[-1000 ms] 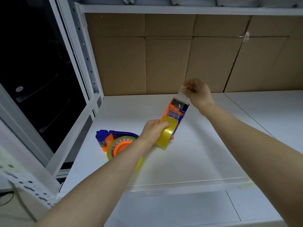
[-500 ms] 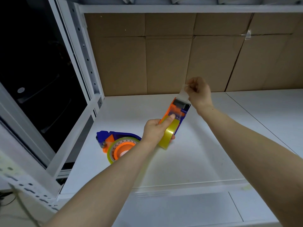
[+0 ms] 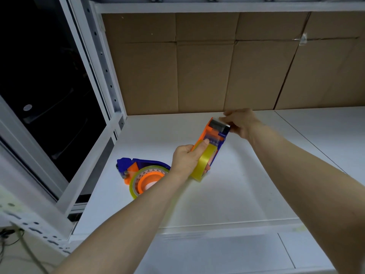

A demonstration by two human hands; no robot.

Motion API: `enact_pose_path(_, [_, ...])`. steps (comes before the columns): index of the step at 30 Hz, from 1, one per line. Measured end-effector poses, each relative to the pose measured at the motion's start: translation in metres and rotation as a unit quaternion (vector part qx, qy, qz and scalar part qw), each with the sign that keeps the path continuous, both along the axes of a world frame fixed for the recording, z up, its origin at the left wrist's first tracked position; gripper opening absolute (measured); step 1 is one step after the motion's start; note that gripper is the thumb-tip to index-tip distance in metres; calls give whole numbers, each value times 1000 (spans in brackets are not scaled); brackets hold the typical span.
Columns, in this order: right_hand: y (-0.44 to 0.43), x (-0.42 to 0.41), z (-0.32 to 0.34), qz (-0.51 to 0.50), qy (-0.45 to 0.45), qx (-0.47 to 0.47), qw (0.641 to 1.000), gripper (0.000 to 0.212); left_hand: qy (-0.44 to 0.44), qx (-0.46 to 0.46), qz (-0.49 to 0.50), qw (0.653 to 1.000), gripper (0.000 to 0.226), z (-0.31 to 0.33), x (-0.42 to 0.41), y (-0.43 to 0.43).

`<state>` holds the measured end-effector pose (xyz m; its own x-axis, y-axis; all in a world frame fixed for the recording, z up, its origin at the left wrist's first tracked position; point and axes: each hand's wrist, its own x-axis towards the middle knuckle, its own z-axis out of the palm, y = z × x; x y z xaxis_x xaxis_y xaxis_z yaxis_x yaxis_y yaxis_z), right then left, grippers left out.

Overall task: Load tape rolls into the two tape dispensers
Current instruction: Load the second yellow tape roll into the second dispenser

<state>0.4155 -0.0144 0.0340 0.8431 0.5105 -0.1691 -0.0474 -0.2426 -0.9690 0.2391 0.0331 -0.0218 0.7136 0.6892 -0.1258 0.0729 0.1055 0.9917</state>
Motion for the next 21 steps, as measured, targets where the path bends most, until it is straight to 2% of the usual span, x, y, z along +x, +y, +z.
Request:
enact_pose_path(3, [0, -4, -7, 29, 100, -73, 992, 18, 1, -5, 10, 1000, 36, 0, -1, 0])
enact_pose_path(6, [-4, -5, -16, 50, 243, -40, 968, 15, 2, -4, 13, 1000, 37, 0, -1, 0])
enact_pose_path(8, [-7, -9, -20, 52, 258, -46, 964, 8, 5, -1, 14, 1000, 36, 0, -2, 0])
enact_pose_path(10, [-6, -9, -19, 37, 189, -39, 981, 13, 6, -5, 10, 1000, 37, 1, -1, 0])
enact_pose_path(13, [-3, -5, -5, 20, -17, 13, 1000, 19, 7, -7, 19, 1000, 34, 1, 0, 2])
enact_pose_path(15, [-3, -10, 6, 69, -61, 24, 995, 20, 10, 0, 19, 1000, 34, 2, 1, 3])
enact_pose_path(17, [-2, -17, 7, 111, -100, -27, 988, 28, 13, -4, 20, 1000, 35, 1, 2, 2])
enact_pose_path(21, [1, -19, 6, 118, -122, -55, 984, 34, 26, 2, 32, 999, 46, 0, 5, 4])
